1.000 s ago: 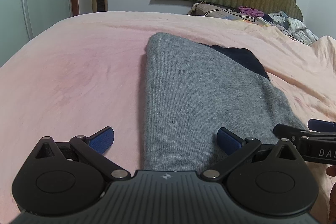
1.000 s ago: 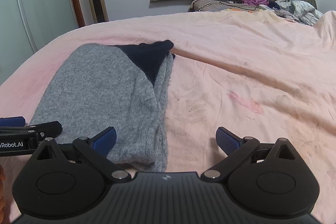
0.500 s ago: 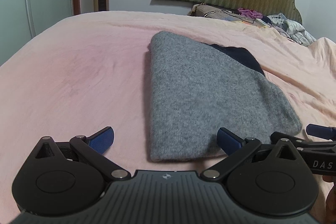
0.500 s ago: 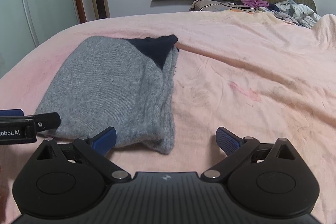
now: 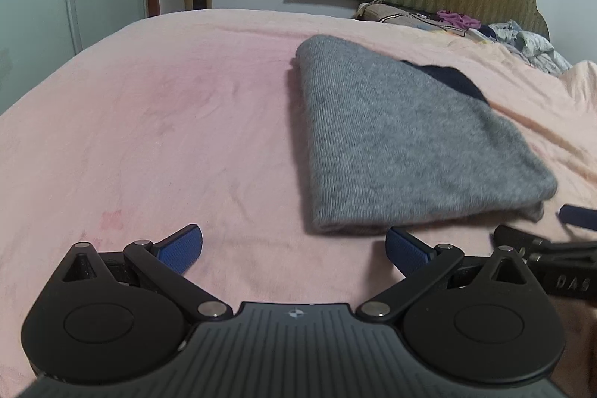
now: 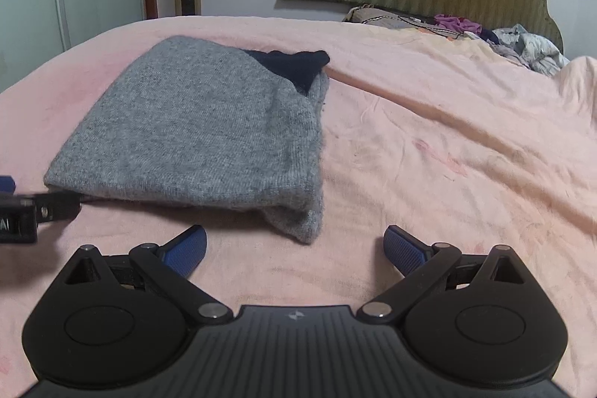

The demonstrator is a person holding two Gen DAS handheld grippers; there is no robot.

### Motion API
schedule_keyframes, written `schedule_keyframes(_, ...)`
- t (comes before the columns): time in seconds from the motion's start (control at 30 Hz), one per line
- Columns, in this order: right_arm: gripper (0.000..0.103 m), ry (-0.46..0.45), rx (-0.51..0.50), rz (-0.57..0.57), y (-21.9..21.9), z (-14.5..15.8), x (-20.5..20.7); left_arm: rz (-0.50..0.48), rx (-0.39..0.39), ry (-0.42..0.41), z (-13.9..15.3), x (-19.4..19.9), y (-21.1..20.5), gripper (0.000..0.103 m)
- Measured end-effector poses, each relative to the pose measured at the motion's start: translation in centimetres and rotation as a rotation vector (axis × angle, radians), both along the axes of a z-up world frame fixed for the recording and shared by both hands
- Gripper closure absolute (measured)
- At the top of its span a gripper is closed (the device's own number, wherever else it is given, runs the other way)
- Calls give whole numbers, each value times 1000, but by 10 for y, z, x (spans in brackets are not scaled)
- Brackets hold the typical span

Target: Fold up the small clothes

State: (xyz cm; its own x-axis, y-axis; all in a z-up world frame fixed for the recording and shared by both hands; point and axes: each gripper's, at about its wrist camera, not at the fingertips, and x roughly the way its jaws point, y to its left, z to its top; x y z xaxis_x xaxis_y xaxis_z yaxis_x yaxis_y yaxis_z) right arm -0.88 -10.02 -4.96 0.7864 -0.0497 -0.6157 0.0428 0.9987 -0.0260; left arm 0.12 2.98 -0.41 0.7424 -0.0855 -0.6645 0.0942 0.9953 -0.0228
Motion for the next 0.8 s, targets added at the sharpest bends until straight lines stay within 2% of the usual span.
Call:
schedule_keyframes(0.13,0,-2,25,-14,-5,-2,-2,-12,36,-8,-3,0,-7,0)
schedule_keyframes(0.8,0,-14,42,-21,-5,-6,-2,1,54,-26,-8,-3,-11,0)
